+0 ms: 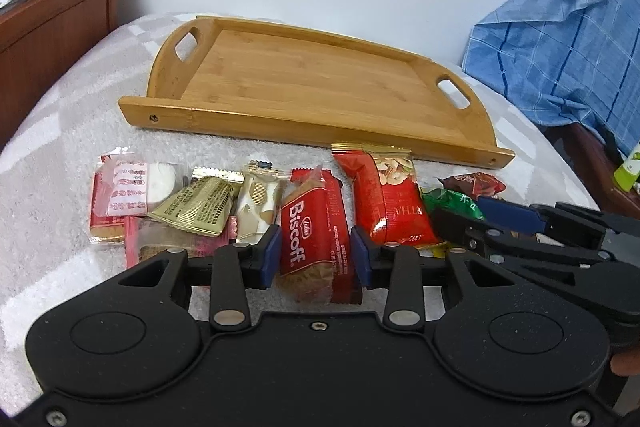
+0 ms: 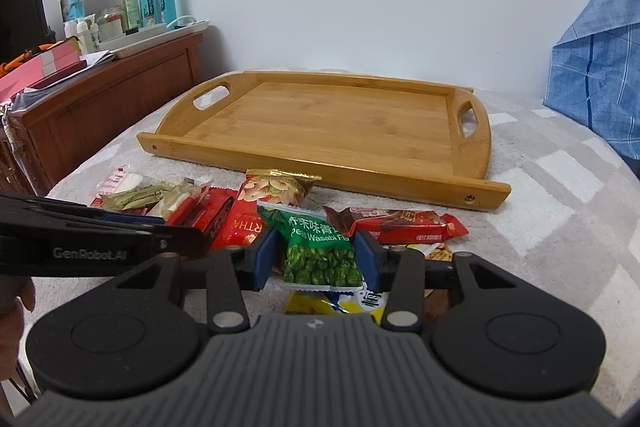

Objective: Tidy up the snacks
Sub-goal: 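Grasp the red Biscoff biscuit with the left tool while the right tool grasps the green wasabi pea bag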

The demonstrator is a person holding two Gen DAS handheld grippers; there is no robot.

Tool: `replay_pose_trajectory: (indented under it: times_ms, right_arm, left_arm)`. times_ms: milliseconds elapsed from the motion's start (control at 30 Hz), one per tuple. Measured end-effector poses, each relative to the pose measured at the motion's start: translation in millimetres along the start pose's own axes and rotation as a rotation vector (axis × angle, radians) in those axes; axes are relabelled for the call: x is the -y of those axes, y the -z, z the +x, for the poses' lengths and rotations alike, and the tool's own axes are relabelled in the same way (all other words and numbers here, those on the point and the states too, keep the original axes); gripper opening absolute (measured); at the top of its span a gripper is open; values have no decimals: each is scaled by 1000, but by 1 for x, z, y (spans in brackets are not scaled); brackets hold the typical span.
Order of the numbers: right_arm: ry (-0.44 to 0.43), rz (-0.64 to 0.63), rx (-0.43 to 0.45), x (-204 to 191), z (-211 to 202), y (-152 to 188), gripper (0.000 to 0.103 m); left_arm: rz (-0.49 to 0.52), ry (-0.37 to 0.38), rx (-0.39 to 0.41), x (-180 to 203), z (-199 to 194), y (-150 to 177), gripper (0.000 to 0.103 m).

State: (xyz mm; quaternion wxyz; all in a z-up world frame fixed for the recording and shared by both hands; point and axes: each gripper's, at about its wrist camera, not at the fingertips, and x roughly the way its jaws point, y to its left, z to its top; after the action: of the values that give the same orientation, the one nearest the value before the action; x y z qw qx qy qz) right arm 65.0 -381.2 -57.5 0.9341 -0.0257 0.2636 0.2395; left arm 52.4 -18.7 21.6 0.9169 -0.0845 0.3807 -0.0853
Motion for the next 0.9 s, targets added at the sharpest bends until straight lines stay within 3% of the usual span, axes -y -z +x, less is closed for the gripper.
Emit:
replay_pose_trajectory:
  times_ms: [33,167,467,567,633,900]
  right_arm:
    - [-2,6,-3,0,0,0,40]
    - [-24,25,2,1,-8,3,40]
    - [-88,78,-16,-5,-25,24,45]
    - [-100,60,-16,-10,-30,29,51]
    - [-97,53,-10,-12,-32,30,62]
    - [-86,65,-5,-13,-26,29,62]
  left_arm:
    - [-12,2,1,-1,-1,0,30]
    - [-42,35,21,-4,-15,0,17]
    - [-27,78,2,-4,-43,13,16]
    - [-5,51,7,-3,-48,20,19]
    - [13,15,10,-2,-48,23,26]
    - [6,-6,7,3,-30,20,37]
